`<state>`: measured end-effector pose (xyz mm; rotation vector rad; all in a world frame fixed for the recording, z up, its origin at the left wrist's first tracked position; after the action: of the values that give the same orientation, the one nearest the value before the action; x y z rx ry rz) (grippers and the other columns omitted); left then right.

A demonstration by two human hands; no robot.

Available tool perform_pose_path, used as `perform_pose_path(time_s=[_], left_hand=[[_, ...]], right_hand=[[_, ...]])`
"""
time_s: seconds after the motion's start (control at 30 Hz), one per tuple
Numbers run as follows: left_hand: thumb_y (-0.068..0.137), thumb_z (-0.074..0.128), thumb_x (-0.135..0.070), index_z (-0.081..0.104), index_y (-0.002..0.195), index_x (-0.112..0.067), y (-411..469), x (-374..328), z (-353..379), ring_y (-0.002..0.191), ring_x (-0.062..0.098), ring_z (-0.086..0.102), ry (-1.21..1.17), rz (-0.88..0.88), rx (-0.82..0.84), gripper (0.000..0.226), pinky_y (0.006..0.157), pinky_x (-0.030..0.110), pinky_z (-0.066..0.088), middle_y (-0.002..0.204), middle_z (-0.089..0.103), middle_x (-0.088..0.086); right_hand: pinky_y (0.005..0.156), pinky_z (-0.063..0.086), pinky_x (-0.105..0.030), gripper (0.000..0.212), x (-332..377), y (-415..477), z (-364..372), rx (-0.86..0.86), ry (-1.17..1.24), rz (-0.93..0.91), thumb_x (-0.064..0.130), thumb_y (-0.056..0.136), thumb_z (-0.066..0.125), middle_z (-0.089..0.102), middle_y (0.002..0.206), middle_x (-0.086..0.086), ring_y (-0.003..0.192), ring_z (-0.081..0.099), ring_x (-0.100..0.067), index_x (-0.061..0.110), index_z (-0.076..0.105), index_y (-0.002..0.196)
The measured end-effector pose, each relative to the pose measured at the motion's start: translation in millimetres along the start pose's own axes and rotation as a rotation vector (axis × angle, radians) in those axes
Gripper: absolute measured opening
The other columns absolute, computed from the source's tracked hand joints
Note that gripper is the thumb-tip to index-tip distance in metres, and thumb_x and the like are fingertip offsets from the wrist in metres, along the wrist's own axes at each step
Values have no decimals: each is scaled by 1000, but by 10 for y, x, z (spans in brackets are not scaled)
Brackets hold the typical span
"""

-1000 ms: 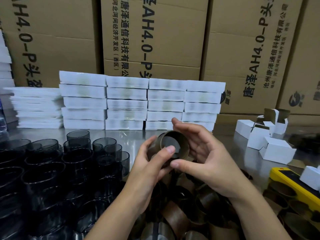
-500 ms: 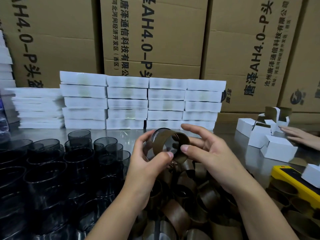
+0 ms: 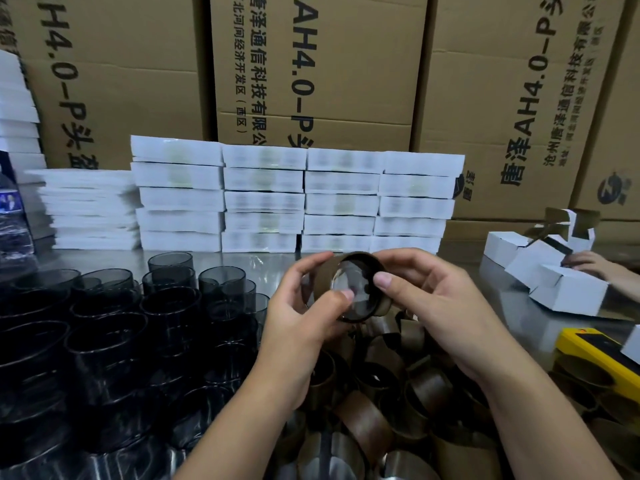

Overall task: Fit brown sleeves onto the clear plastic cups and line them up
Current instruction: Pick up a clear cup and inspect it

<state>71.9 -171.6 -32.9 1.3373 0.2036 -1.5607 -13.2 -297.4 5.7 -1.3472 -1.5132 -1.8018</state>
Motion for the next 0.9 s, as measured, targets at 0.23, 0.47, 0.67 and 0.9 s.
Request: perform_pose_path(time_s=[0.23, 0.47, 0.67, 0.9], left_hand=[[76, 66, -23, 48, 131, -4, -59, 11, 158, 100, 26, 69, -190, -126, 167, 61, 73, 36, 57, 112, 70, 12], [65, 71, -42, 54, 125, -15, -74, 68, 172, 96, 18, 70, -149, -123, 162, 68, 75, 30, 57, 100, 73, 2], [48, 76, -75, 68, 110, -23, -56, 139, 194, 88, 20, 71, -25, -151, 117, 82, 78, 38, 58, 80, 70, -4], [65, 56, -76, 75, 92, -36, -46, 158, 193, 89, 20, 73, 44, -188, 114, 52, 68, 28, 58, 87, 74, -5]], right_hand=[[71, 50, -15, 54, -20, -17, 10, 6, -77, 120, 59, 64, 57, 74, 98, 5, 93, 68, -8, 19, 72, 98], [88, 49, -29, 57, -33, -40, 28, 43, -146, 167, 68, 69, 48, 74, 100, 8, 98, 67, -9, 27, 73, 101], [75, 52, -15, 58, -19, -34, 71, 53, -126, 141, 66, 74, 44, 75, 91, 3, 88, 70, -8, 21, 75, 95], [63, 44, -4, 60, -40, -10, 118, 41, -90, 98, 62, 78, 40, 74, 82, 12, 75, 67, 3, 16, 71, 102]])
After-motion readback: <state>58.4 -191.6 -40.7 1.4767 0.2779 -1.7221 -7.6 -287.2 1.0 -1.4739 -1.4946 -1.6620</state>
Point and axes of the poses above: each hand's wrist, its own y-axis towards the middle knuckle, its own z-axis out of the palm, x = y × z, the point moved 5 cm from there along y, towards the middle knuckle
